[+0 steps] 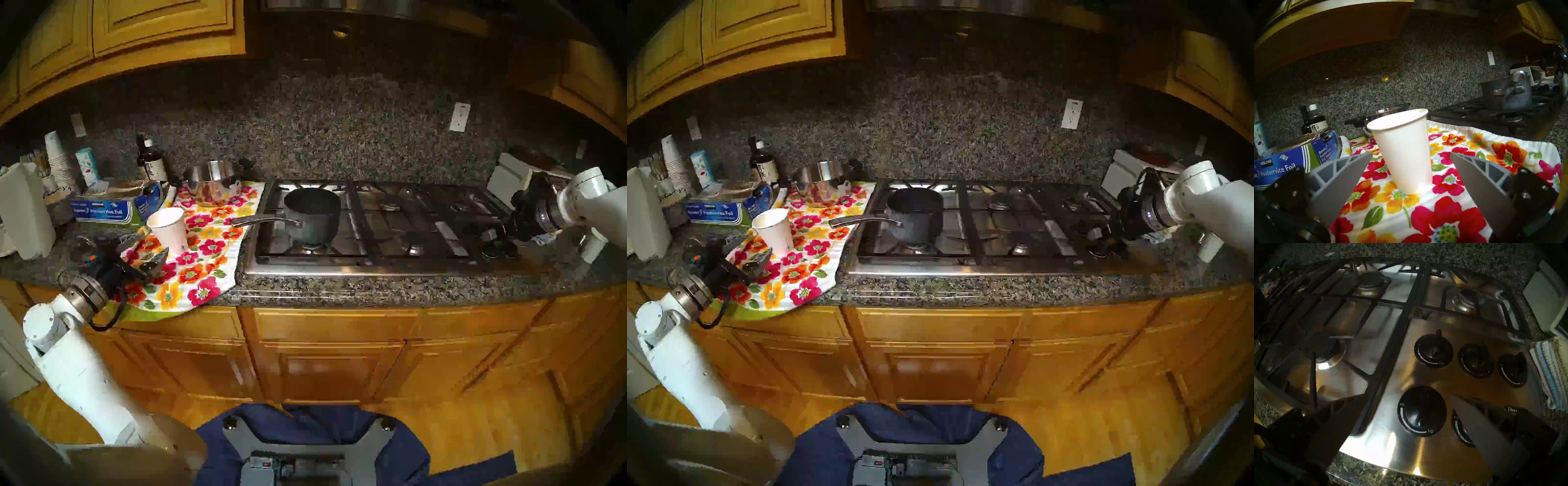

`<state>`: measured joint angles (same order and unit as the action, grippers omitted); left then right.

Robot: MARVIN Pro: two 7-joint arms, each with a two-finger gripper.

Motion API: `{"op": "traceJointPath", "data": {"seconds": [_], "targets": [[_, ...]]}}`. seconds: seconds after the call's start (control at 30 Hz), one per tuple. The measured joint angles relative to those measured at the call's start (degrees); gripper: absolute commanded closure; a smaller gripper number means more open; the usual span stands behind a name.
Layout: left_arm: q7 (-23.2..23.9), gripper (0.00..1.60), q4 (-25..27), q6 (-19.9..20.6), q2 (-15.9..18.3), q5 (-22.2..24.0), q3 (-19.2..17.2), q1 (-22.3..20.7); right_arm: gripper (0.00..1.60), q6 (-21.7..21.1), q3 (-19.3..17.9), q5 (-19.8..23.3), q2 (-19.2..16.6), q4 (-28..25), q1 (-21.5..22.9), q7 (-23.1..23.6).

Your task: Pick up the water cup, pour water into the pot, turn on the stove

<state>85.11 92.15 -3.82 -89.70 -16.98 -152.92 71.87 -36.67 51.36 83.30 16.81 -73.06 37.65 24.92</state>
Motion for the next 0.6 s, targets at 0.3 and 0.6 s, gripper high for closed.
{"op": "traceJointPath", "data": {"seconds": [0.3, 0.6], "targets": [[0.0, 0.0, 0.0, 0.0, 0.0, 0.01, 0.0, 0.01, 0.0, -0.5, -0.08, 0.17, -1.39, -1.61, 0.73, -1.36], [0.0, 0.0, 0.0, 0.0, 0.02, 0.02, 0.01, 0.01, 0.0, 1.04, -0.08, 0.75, -1.41, -1.41, 0.58, -2.06]]}}
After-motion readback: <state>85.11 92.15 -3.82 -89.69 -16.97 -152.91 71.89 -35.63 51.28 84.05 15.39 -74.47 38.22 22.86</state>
